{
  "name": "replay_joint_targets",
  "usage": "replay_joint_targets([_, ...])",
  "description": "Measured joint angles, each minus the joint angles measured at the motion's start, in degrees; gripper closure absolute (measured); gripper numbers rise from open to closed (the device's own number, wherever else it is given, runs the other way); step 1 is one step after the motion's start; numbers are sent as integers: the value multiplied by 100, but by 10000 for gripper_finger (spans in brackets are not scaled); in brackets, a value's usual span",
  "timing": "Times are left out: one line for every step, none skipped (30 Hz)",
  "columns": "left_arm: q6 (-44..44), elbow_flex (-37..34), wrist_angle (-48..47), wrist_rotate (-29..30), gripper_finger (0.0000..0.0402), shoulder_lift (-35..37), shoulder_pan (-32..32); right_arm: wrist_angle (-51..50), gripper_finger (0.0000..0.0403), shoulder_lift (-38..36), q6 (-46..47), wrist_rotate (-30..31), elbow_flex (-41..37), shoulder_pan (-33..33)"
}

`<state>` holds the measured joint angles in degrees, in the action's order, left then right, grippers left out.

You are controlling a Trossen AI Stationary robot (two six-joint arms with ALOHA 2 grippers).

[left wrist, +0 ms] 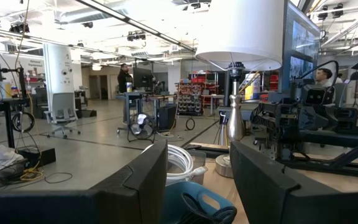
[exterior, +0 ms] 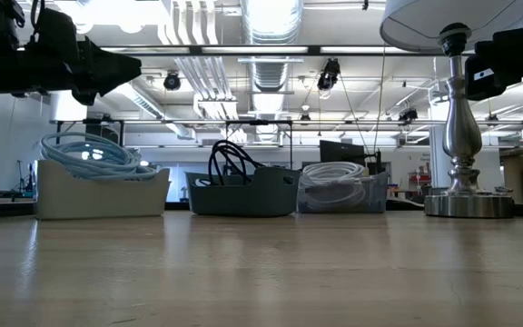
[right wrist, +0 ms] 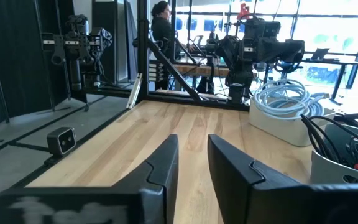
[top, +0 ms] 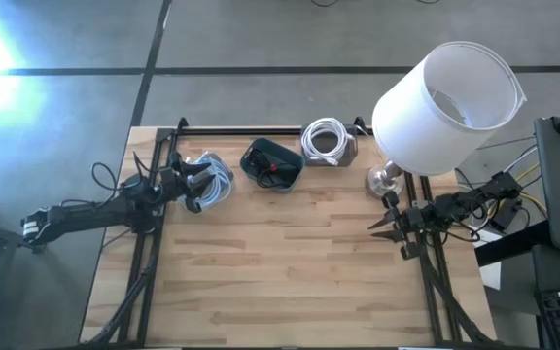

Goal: Pick & Place USB Port
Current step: Return to Home Position

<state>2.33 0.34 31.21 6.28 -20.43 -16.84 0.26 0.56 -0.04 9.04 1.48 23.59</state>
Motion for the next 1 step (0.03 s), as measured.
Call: replay_joint_targets([0, 0, 1, 2, 223, -2, -2, -1, 318, 0, 1, 0, 0, 0])
